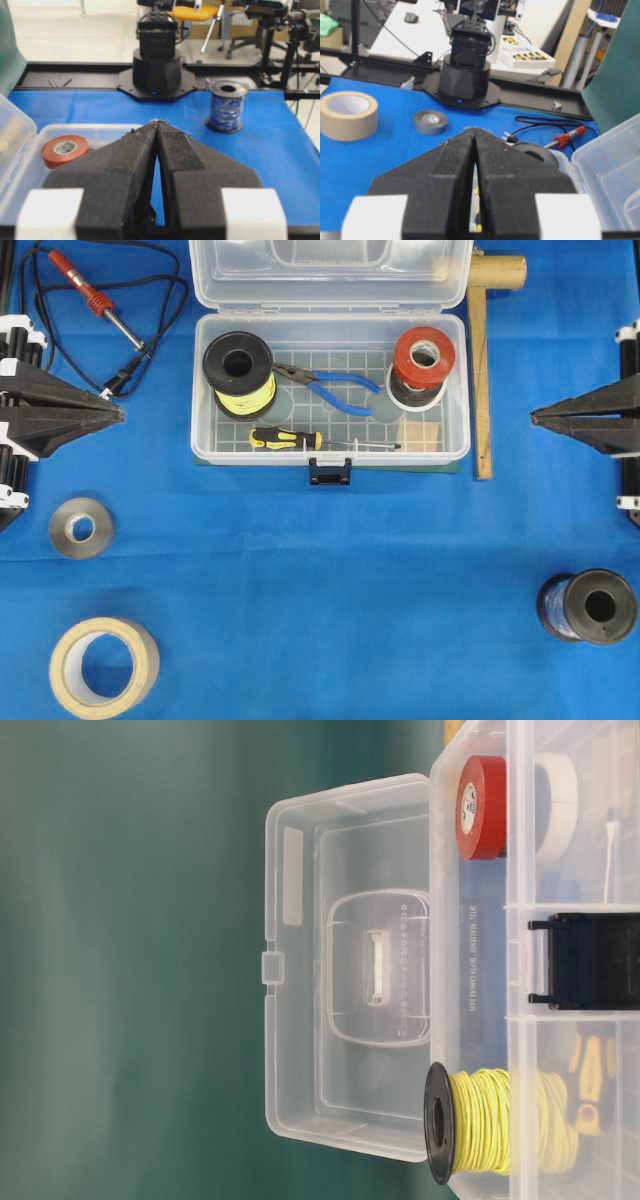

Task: Pick the nipper from the toolbox among several items.
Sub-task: 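Move the right gripper over the blue-handled pliers in the toolbox, then lower the right gripper and close it on the blue pliers handles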

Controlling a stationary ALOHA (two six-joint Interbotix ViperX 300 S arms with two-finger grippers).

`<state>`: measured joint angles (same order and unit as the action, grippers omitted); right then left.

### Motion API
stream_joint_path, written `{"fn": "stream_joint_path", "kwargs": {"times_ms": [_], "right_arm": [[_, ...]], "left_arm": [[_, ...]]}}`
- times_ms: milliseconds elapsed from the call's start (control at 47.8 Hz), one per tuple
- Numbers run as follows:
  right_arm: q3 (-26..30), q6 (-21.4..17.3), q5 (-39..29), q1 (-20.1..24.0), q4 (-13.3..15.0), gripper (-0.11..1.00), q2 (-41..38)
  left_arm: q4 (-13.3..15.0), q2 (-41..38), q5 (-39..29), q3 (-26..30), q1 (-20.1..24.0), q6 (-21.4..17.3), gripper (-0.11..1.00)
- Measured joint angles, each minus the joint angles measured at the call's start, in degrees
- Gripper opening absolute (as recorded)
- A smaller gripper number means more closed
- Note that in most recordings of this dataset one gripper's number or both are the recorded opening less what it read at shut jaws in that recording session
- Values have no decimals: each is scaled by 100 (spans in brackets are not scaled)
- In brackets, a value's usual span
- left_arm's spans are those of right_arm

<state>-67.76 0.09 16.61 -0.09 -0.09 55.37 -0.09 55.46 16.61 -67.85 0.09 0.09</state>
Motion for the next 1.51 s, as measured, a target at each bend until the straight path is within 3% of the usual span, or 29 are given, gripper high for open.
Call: {"fn": "stream_joint_path", "kwargs": {"times_ms": [188,586,649,816,858,1172,1507], "right_arm": [[299,-114,-299,-26,-18,0,-457],[2039,-185,-1705,-1116,-62,2,-2672],[2329,-176,-1916,-1213,-62,13,-3076],[3146,-149,-2786,-1468,9,61,-4228],[3331,-149,-2988,-1512,53,68,-4500],[4377,-132,-3885,-1670,343,63,-6188],[4588,-105,-3929,-1846,396,62,-6987]], "left_arm": [[176,0,35,9,-123,-18,0],[202,-44,62,9,-123,-9,0],[211,-53,70,9,-123,-9,0],[211,-53,97,9,-132,-9,0],[211,-53,97,9,-123,0,0],[211,-62,105,9,-123,26,0],[211,-53,105,-9,-132,26,0]]}}
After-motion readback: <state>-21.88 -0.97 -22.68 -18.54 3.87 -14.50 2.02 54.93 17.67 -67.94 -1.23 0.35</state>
